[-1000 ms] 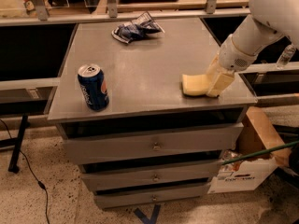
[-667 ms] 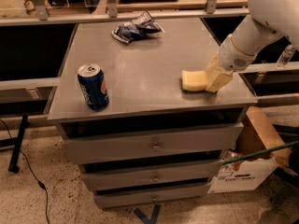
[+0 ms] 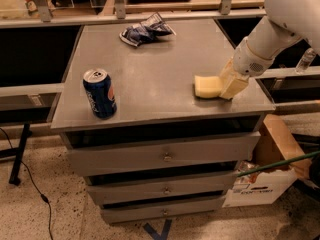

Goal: Move sponge near blue chip bag

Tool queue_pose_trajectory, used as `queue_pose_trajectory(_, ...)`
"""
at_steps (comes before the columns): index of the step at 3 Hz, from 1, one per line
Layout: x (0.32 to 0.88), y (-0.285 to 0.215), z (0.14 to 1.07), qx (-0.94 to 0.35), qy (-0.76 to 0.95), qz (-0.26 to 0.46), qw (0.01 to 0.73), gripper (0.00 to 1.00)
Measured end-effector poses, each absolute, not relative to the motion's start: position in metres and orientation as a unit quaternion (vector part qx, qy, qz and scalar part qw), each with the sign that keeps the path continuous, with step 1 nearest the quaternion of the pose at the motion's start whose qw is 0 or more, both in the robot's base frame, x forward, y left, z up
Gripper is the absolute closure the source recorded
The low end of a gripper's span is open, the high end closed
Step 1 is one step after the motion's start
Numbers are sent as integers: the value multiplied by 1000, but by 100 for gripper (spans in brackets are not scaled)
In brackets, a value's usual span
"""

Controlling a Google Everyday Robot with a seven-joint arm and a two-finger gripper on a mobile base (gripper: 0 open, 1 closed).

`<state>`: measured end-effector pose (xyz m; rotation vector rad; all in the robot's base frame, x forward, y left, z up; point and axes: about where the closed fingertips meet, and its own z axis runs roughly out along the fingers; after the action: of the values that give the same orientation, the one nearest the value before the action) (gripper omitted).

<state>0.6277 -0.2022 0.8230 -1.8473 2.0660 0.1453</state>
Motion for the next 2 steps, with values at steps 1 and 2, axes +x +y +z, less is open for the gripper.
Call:
queue_pose_trajectory(1,647,-180,854,-673,707,11,218,100)
queue_pose_trajectory(2,675,-148,895,-697,669,-50,252,100)
